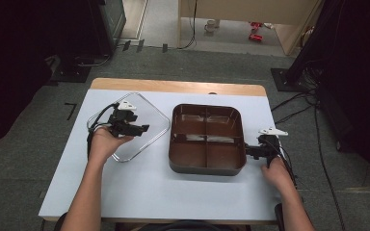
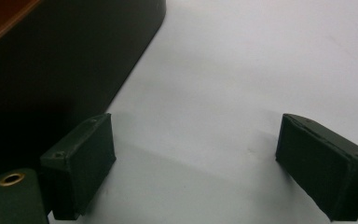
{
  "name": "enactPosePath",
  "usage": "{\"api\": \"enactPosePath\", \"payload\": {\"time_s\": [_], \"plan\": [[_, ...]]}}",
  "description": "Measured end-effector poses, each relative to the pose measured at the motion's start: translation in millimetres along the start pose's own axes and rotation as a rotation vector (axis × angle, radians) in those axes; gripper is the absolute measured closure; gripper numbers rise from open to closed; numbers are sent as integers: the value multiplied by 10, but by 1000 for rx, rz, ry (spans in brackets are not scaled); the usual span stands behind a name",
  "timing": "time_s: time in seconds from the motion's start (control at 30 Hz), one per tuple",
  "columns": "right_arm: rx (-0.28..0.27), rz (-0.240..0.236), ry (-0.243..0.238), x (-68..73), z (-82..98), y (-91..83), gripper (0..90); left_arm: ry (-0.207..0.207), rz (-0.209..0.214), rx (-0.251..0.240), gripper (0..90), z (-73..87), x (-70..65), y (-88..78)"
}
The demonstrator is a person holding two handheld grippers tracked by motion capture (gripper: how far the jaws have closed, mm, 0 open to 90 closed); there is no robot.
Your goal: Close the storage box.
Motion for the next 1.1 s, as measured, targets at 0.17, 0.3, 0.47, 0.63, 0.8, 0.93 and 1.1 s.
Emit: {"api": "enactPosePath", "payload": {"time_s": [0.17, 0.3, 0.47, 0.63, 0.8, 0.93, 1.1], "plan": [[0, 0, 0, 1, 0, 0, 110, -27, -38, -1, 363, 44, 123, -7], [0, 0, 0, 1, 0, 0, 110, -43, -104, -8, 384, 125, 277, 7], [0, 0, 0, 0, -1, 1, 109, -99, -130, -2, 393, 223, 406, 87], [1, 0, 0, 0, -1, 1, 109, -142, -166, -8, 414, 274, 489, 165], [0, 0, 1, 2, -1, 1, 109, -171, -183, 4, 438, 327, 520, 252], [0, 0, 2, 2, -1, 1, 109, -181, -194, 10, 463, 347, 525, 315], [-1, 0, 0, 1, -1, 2, 109, -211, -180, 4, 479, 355, 543, 410]]}}
Point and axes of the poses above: each handheld gripper's, and its own axes: y roughly forward along the jaws, z roughly out of its underside, x roughly to its left, the point moved 1 cm from there along y, roughly forward along the jaws, and after that the axes turned 3 degrees about x, right-handed, at the moved point
